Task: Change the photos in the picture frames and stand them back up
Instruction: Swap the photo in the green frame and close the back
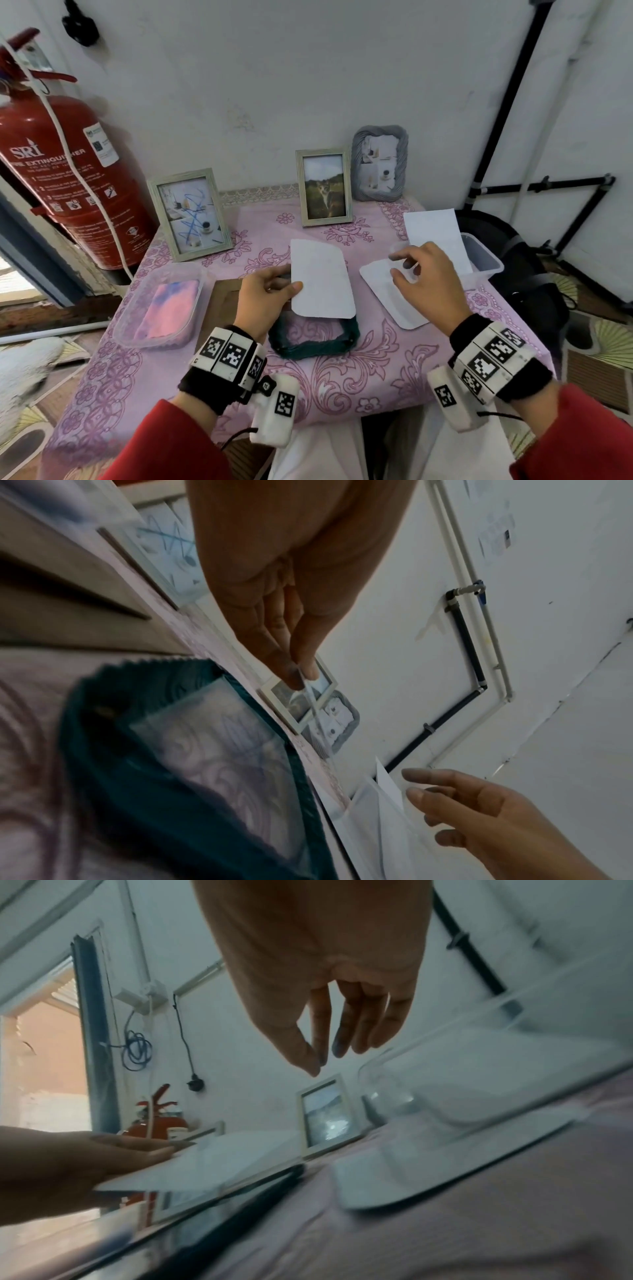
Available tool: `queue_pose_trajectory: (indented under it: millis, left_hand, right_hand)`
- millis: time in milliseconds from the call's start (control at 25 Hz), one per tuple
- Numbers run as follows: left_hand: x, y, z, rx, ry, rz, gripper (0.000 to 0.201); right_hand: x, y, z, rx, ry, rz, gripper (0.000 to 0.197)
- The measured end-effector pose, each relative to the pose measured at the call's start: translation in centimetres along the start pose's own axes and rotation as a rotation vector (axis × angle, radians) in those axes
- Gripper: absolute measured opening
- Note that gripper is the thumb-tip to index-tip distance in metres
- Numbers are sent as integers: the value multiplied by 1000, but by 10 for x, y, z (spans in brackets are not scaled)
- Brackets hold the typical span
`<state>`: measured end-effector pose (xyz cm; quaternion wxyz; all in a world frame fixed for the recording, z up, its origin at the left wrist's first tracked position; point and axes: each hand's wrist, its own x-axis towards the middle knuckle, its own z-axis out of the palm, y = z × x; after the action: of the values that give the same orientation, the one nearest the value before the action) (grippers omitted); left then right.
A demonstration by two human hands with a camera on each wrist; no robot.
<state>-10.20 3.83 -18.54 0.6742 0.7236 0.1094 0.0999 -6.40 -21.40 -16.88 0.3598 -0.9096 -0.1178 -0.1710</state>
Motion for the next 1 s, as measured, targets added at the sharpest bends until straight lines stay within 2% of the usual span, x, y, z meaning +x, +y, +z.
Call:
queue_pose_trajectory:
  millis: [40, 120, 240, 320, 520, 760, 880, 1000]
  left_hand:
    - [0, 1, 7, 6, -15, 1, 37]
    - [0, 1, 21, -1, -48, -15, 38]
    - [-2, -1, 45, -13, -95, -58, 40]
    - [-3, -3, 62, -32, -121, -90, 40]
    - [-5, -7, 97, -128, -187, -171, 40]
    - [-7, -10, 124, -88, -228, -202, 40]
    - [-7, -10, 121, -36, -256, -226, 35]
    - [-3, -4, 113, 101, -287, -184, 33]
  right_hand:
    - [2, 7, -6, -71, -21, 13, 27]
    - [3, 20, -17, -273, -150, 63, 38]
    - [1, 34, -26, -439, -305, 47, 31]
    - [2, 39, -29, -404, -293, 31, 23]
    - [5, 42, -33, -263, -180, 33, 18]
    - [1, 48, -31, -235, -238, 14, 17]
    - [0, 52, -28, -226, -271, 11, 17]
    - [0, 52, -27, -198, -276, 14, 18]
